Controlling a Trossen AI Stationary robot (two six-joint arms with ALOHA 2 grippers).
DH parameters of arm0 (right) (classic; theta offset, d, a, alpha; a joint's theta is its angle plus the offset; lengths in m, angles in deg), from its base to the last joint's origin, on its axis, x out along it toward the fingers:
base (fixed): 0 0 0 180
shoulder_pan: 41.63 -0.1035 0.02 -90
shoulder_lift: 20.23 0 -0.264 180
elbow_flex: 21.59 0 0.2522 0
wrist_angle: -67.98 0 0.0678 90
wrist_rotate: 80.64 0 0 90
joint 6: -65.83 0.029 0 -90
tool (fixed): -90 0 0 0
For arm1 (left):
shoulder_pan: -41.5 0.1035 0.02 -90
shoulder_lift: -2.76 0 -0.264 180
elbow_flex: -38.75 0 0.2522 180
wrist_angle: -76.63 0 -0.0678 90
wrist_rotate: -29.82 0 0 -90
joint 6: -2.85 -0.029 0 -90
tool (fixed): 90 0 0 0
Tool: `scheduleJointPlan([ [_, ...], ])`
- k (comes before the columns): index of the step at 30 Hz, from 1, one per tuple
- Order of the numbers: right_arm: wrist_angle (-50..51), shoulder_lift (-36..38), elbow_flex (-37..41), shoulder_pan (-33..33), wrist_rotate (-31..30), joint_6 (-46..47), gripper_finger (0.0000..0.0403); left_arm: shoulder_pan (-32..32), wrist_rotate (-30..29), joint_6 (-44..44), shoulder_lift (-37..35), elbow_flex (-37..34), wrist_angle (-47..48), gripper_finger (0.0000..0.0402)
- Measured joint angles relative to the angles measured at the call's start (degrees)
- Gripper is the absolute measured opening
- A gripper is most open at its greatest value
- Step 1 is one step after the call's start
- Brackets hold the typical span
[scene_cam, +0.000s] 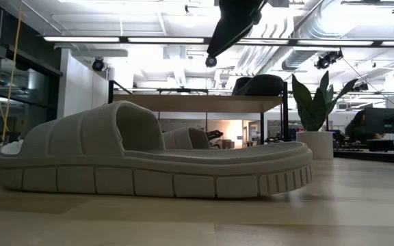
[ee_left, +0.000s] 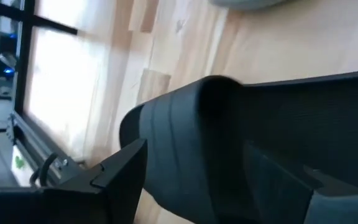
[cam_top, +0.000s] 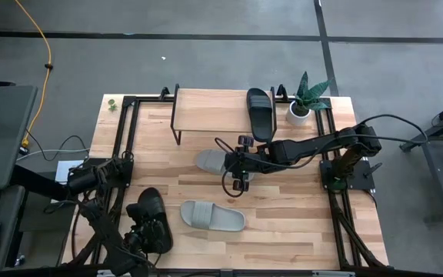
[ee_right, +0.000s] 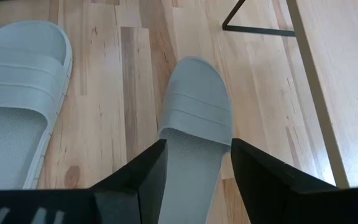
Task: Pick and place slides into the shelf
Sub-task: Put the black slide on the shelf
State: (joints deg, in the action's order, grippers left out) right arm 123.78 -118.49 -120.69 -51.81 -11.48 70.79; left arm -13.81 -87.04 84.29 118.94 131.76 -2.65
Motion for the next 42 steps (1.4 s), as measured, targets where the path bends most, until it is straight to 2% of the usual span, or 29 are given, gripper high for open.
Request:
scheduleJointPlan([
  [6, 0.0, 0.0, 0.0, 0.0, 0.0, 0.0, 0.0170, 0.7, 1.8, 0.6, 0.0, -2.3, 0.0, 0.0232],
  [18, 0.0, 0.0, 0.0, 0.0, 0.0, 0.1, 0.0170, 1.0, 0.3, 2.2, 0.0, -2.7, 0.0, 0.0180],
  [24, 0.0, 0.0, 0.0, 0.0, 0.0, 0.1, 0.0170, 1.0, 0.3, 2.4, 0.0, -2.7, -0.4, 0.0118],
  [31, 0.0, 0.0, 0.0, 0.0, 0.0, 0.1, 0.0170, 1.0, 0.5, 2.4, 0.0, -2.7, 0.0, 0.0015],
  [37, 0.0, 0.0, 0.0, 0.0, 0.0, 0.1, 0.0170, 1.0, 0.5, 2.4, 0.0, -2.7, 0.1, 0.0022],
  [42, 0.0, 0.0, 0.0, 0.0, 0.0, 0.1, 0.0170, 1.0, 0.5, 1.2, 0.0, -2.6, 0.8, 0.0006],
])
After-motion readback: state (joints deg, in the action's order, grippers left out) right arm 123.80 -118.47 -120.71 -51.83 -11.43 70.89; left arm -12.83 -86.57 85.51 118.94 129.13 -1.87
